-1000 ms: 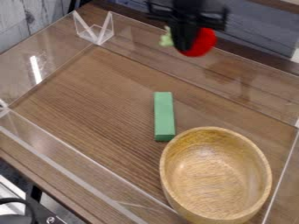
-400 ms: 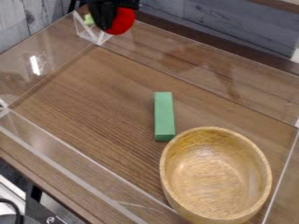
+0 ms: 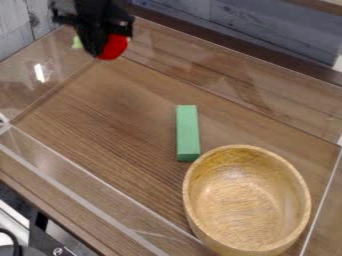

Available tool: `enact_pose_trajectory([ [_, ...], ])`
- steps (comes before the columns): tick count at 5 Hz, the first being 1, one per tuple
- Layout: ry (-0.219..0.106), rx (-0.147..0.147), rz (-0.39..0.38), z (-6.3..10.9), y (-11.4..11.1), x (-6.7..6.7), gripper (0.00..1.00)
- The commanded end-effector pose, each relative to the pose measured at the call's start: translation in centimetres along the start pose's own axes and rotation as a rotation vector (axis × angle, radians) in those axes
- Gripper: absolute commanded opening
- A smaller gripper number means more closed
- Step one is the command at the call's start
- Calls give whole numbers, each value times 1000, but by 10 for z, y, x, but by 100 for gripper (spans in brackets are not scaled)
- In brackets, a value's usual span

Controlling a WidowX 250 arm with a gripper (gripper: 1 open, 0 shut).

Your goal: Move the red object to the left side of the table

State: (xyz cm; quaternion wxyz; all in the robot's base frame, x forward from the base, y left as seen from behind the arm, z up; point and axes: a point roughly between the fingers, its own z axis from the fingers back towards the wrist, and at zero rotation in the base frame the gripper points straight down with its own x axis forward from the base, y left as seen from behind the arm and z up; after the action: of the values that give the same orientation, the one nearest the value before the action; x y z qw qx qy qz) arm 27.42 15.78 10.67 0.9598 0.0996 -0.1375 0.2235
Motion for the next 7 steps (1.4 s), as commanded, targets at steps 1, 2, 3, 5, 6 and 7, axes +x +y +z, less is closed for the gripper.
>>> enact_pose_trajectory([
  [1, -14, 35, 84, -11, 12, -4, 0],
  [2, 17, 50, 156, -30, 17, -11, 0],
  [3, 63, 55, 235, -48, 21, -14, 0],
  [5, 166, 50, 410, -71, 19, -16, 0],
  [6, 226, 48, 497, -80, 16, -18, 0],
  [7, 291, 35, 570, -87, 13, -20, 0],
])
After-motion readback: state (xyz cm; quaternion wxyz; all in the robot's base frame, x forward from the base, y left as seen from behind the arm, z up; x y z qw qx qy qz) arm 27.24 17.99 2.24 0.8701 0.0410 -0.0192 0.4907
